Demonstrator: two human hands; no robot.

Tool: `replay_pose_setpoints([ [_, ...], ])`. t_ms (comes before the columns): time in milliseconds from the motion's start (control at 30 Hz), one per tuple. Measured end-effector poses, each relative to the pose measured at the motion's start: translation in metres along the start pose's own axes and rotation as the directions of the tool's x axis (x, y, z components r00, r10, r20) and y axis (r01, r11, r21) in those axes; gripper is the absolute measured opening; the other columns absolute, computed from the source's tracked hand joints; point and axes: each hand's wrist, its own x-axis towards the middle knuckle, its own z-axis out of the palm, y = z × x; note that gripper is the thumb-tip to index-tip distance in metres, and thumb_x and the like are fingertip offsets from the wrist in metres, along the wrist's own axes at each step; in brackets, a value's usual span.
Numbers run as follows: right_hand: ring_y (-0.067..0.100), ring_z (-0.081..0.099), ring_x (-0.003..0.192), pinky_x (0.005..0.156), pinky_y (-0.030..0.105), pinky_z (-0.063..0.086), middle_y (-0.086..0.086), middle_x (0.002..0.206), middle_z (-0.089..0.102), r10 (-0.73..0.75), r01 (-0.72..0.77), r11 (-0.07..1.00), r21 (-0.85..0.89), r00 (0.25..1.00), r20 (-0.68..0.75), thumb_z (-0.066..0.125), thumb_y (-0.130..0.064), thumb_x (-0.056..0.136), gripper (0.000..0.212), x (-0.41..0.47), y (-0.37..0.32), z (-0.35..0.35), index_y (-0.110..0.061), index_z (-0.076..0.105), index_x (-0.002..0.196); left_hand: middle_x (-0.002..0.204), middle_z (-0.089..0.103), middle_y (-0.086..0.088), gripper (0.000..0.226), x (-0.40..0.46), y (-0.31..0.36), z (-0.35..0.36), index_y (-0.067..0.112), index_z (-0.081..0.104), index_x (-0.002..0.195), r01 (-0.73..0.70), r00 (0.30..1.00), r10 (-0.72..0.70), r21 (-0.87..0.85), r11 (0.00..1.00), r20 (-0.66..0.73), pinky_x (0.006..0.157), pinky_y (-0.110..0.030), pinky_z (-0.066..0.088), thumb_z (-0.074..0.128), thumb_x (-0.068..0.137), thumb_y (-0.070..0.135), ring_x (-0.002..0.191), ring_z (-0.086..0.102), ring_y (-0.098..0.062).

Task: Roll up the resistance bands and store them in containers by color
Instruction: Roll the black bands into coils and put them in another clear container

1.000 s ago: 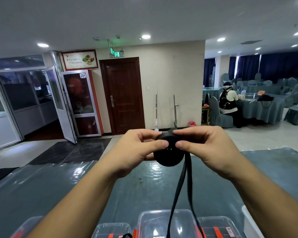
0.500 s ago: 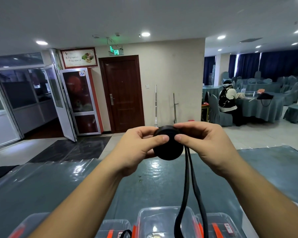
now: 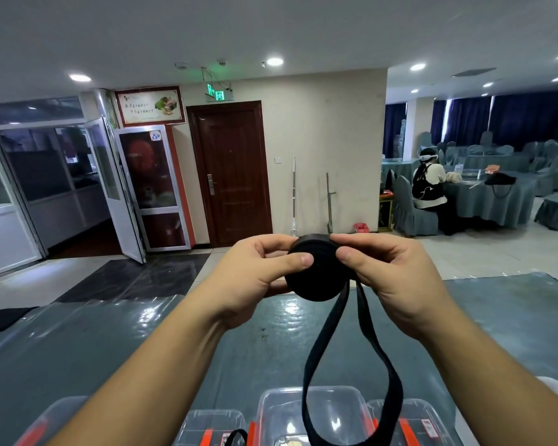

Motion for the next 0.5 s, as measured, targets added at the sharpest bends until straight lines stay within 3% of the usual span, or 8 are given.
replay_pose_setpoints([
  [233, 0.012, 0.076, 0.105, 0.089, 0.019, 0.057, -0.005, 0.108, 0.081, -0.019, 0.018, 0.996, -0.088, 1.0, -0.013, 0.078, -0.014, 0.087, 0.029, 0.002, 0.007, 0.0, -0.032, 0.081, 0.11, 0.106, 0.079, -0.01, 0.037, 0.0, -0.014, 0.01, 0.008, 0.075, 0.116, -0.023, 0.996, 0.016, -0.084, 0.996, -0.091, 0.085, -0.032, 0.06, 0.078, 0.082, 0.022, 0.097, 0.074, -0.02],
  [400, 0.012, 0.076, 0.105, 0.088, 0.018, 0.057, -0.005, 0.108, 0.081, 0.031, -0.01, 0.987, -0.158, 0.991, 0.129, 0.073, 0.0, 0.091, 0.041, 0.004, 0.003, -0.006, -0.037, 0.081, 0.108, 0.11, 0.078, -0.014, 0.025, -0.001, -0.006, 0.005, 0.012, 0.078, 0.114, 0.027, 1.0, -0.028, 0.079, 0.997, 0.004, 0.078, -0.03, 0.061, 0.075, 0.091, 0.02, 0.098, 0.076, -0.021],
  [500, 0.015, 0.077, 0.101, 0.086, 0.02, 0.058, -0.001, 0.104, 0.081, 0.011, -0.002, 0.99, -0.14, 0.997, 0.07, 0.076, -0.002, 0.089, 0.032, 0.005, 0.008, -0.003, -0.029, 0.082, 0.106, 0.102, 0.079, -0.014, 0.026, 0.0, -0.003, 0.004, 0.013, 0.081, 0.108, 0.021, 0.999, -0.018, 0.084, 0.996, -0.034, 0.07, -0.024, 0.058, 0.076, 0.087, 0.027, 0.089, 0.076, -0.018],
])
